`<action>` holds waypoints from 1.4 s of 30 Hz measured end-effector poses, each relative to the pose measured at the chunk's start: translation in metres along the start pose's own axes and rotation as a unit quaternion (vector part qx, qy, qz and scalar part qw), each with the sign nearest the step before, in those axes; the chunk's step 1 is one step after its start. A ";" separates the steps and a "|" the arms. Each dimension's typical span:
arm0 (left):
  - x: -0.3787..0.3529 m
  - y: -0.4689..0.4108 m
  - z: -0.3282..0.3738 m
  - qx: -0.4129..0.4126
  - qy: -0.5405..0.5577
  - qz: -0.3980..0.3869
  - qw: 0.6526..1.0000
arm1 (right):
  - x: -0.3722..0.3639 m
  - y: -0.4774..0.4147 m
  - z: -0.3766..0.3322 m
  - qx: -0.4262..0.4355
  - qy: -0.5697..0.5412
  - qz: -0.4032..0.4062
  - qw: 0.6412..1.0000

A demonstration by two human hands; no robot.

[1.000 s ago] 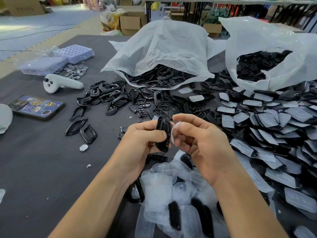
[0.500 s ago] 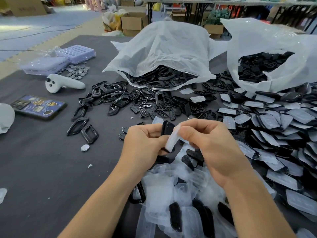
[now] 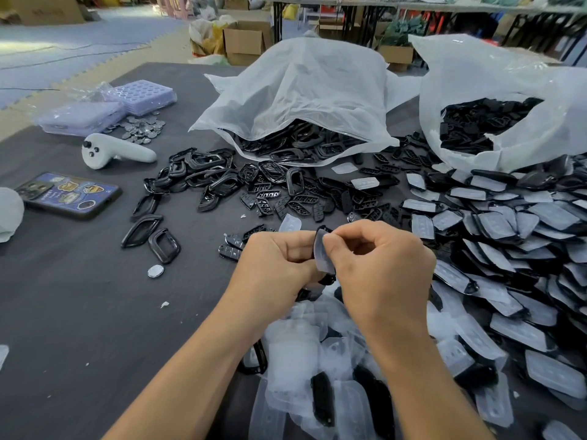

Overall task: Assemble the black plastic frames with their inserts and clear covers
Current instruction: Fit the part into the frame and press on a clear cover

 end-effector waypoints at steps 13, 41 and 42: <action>-0.001 0.000 -0.002 0.063 0.116 -0.012 0.991 | 0.000 -0.006 0.009 -0.041 -0.058 -0.013 0.997; 0.023 -0.001 0.005 0.011 -0.017 0.150 0.988 | -0.021 -0.002 0.019 -0.120 -0.164 -0.181 0.962; 0.023 -0.001 0.005 0.012 -0.015 0.152 0.988 | -0.021 -0.002 0.019 -0.122 -0.169 -0.182 0.961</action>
Point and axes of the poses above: each hand's wrist, its own y-axis away from the middle knuckle, its own x-axis out of the back of the hand, z = x × y, the point moved 6 cm from there along -y, towards the middle knuckle, and after that the axes turned 5 degrees about -x, right-handed, at the moved point
